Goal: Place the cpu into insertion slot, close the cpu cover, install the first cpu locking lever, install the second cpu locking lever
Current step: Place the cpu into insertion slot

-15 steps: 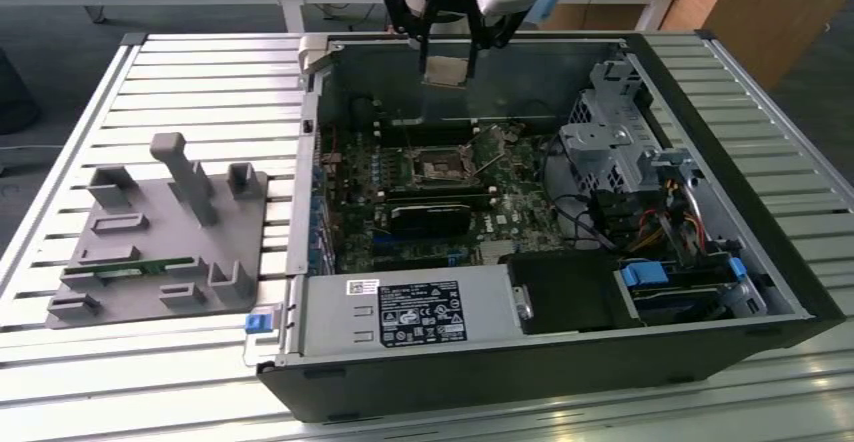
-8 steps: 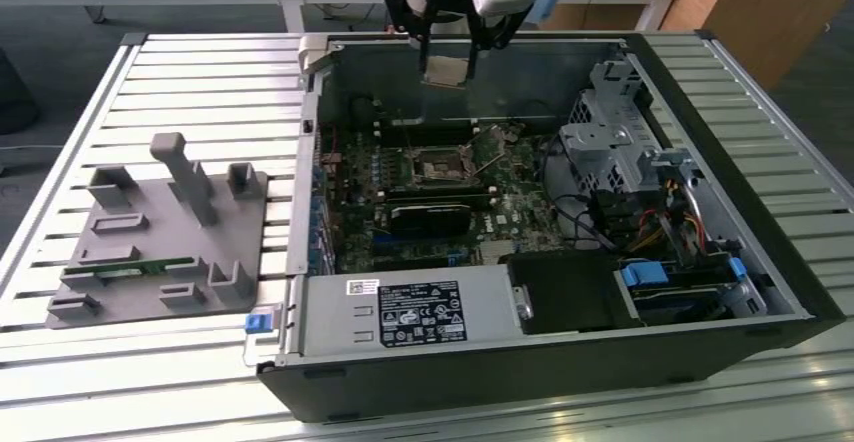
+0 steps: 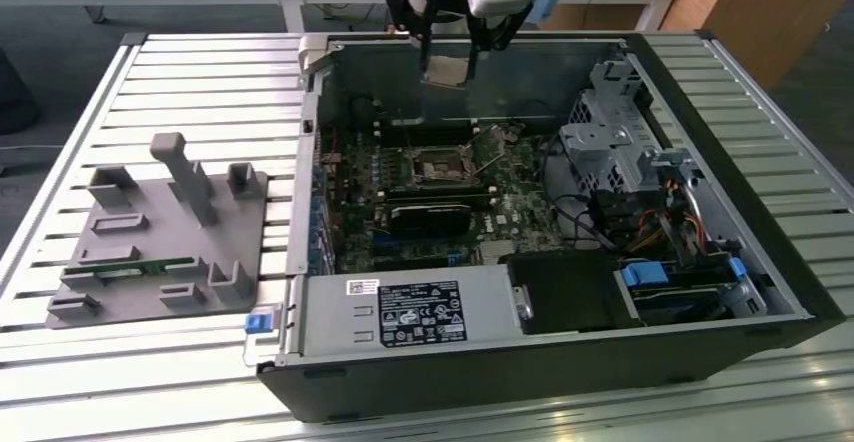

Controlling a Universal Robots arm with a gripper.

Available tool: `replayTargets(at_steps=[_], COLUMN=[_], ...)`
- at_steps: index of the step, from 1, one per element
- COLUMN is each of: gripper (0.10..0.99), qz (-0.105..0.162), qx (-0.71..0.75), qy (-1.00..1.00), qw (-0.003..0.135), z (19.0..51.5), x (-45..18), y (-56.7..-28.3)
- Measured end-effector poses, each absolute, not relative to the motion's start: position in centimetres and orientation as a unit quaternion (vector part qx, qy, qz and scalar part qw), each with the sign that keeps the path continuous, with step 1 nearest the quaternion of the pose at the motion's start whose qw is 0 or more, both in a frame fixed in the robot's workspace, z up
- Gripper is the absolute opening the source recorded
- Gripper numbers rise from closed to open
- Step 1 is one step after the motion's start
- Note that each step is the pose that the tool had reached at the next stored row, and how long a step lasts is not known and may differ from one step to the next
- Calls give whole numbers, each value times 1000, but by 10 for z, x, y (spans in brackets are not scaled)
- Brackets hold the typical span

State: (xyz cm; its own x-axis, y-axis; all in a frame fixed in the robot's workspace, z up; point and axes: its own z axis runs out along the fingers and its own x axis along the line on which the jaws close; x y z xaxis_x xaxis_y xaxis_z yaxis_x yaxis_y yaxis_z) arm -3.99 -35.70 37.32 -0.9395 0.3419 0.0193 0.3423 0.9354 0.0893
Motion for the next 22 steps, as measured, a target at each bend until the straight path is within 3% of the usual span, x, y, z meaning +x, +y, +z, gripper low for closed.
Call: replayTargets(at_steps=[22], gripper=[525], qz=[-44], qx=[-308], qy=[-950], qw=[-5], z=[372], x=[-40], y=[-357])
